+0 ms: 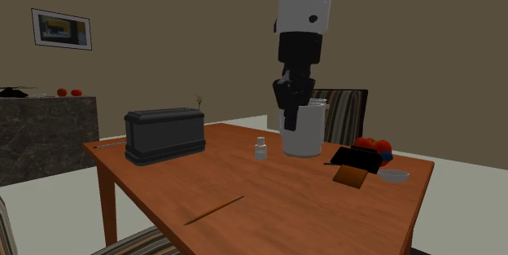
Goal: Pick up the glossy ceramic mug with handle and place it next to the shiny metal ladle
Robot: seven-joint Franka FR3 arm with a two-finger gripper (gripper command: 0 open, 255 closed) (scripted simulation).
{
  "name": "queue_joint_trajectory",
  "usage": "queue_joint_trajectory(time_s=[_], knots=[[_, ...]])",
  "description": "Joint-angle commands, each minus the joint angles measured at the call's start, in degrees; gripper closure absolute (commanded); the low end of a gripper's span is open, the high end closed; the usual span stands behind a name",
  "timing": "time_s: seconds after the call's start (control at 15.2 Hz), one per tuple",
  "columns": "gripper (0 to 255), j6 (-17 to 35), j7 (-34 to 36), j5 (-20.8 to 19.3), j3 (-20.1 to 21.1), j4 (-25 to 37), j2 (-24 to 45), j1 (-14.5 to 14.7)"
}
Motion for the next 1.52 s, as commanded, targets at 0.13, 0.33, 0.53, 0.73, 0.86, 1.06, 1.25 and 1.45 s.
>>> queue_joint_trajectory(time_s=[0.13, 0.33, 0.53, 0.73, 0.86, 1.06, 1.25, 1.45], knots=[[255, -0.7, -5.5, -0.7, -4.3, -4.8, -5.7, -1.4], [255, -1.4, -9.4, -1.8, -7.5, -7.7, -9.5, -2.7], [255, -2.2, -13.3, -3.3, -10.8, -10.0, -12.7, -4.3], [255, -3.0, -17.4, -5.1, -14.3, -11.7, -15.5, -6.0], [255, -3.6, -20.1, -6.5, -16.7, -12.5, -17.0, -7.3], [255, -4.3, -24.3, -8.7, -20.4, -13.2, -18.7, -9.3], [255, -4.8, -28.5, -10.9, -24.2, -13.2, -19.7, -11.3], [255, -3.4, -30.1, -12.0, -25.8, -14.6, -19.8, -12.1]])
